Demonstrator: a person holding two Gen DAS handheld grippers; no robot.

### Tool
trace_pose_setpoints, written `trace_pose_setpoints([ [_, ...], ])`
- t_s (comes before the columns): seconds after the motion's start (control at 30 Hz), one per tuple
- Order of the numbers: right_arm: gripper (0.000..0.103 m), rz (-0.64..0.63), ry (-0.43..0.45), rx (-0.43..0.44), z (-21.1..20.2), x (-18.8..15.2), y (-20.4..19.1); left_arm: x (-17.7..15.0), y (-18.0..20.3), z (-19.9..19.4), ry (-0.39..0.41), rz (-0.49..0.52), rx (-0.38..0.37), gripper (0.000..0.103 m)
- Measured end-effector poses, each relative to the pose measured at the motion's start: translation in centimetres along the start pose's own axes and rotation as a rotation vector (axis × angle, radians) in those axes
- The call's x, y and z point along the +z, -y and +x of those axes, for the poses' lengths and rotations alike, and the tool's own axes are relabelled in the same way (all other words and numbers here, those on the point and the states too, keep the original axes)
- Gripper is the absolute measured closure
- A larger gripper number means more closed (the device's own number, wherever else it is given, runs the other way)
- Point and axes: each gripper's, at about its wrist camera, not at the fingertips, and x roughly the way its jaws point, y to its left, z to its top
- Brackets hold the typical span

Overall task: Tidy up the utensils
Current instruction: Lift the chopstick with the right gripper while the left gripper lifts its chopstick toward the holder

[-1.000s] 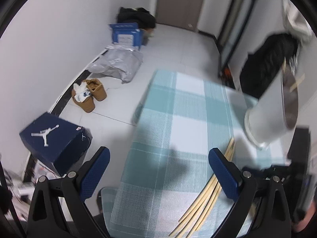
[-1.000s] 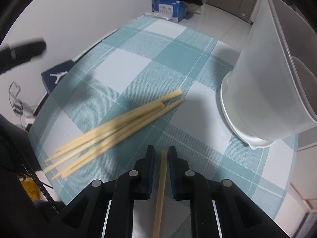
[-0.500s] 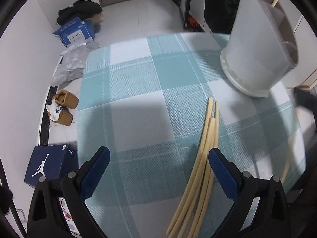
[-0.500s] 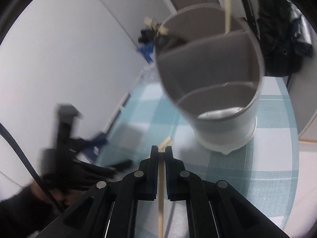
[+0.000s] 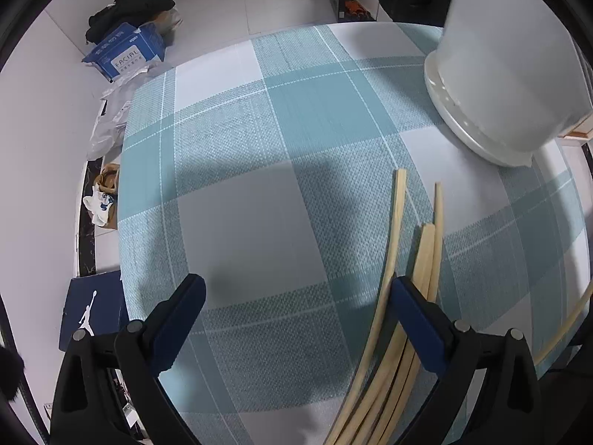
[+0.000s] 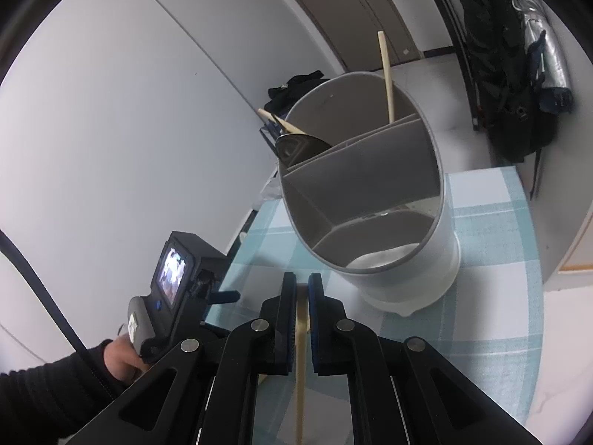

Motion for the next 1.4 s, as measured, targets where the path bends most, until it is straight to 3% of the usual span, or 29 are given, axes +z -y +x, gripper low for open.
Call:
trace_pose_setpoints([
  [0.13, 0.097, -0.001, 0.012, 0.002, -0.2, -0.4, -1.0, 0.9, 0.5, 0.1, 0.009, 0.017, 0.006, 0.005],
  [0.23, 0.097, -0.006, 0.021, -0.002, -0.7, -0.6, -1.3, 1.8, 1.4, 0.0, 0.032, 0.042, 0.000, 0.015],
  [0.43, 0.097, 0.017, 0.044, -0.010, -1.2, -0.3, -0.3, 2.8, 2.7, -0.2, 0.064, 0.035, -0.054, 0.046],
  [0.53, 0.097, 0.024, 0.051, -0.013, -1.7, -0.4, -0.2, 3.1, 3.6, -0.3, 0.087, 0.067, -0.063, 0.067],
  [0.6, 0.097, 0.022, 0.053, -0.014, -1.9, -0.4, -0.2, 3.2, 3.8, -0.4, 0.086, 0.069, -0.084, 0.089],
  [0.67, 0.097, 0.018, 0.058, -0.018, -2.1, -0.5, -0.2, 3.3, 3.8, -0.3, 0.074, 0.063, -0.111, 0.100],
  [0.77, 0.097, 0.007, 0.082, -0.023, -2.6, -0.4, -0.5, 3.8, 2.7, -0.3, 0.052, 0.003, -0.145, 0.100],
  [1.07, 0.097, -0.046, 0.182, -0.053, -4.9, -1.2, -2.5, 2.4, -2.5, -6.2, 0.276, -0.268, -0.138, 0.101],
  [1.27, 0.097, -0.098, 0.212, -0.087, -5.3, -1.2, -3.7, 0.4, -1.9, -11.0, 0.435, -0.307, -0.121, 0.101],
  [1.4, 0.098, -0.123, 0.216, -0.105, -5.2, -1.6, -4.3, 0.0, -0.8, -12.4, 0.511, -0.315, -0.153, 0.101],
])
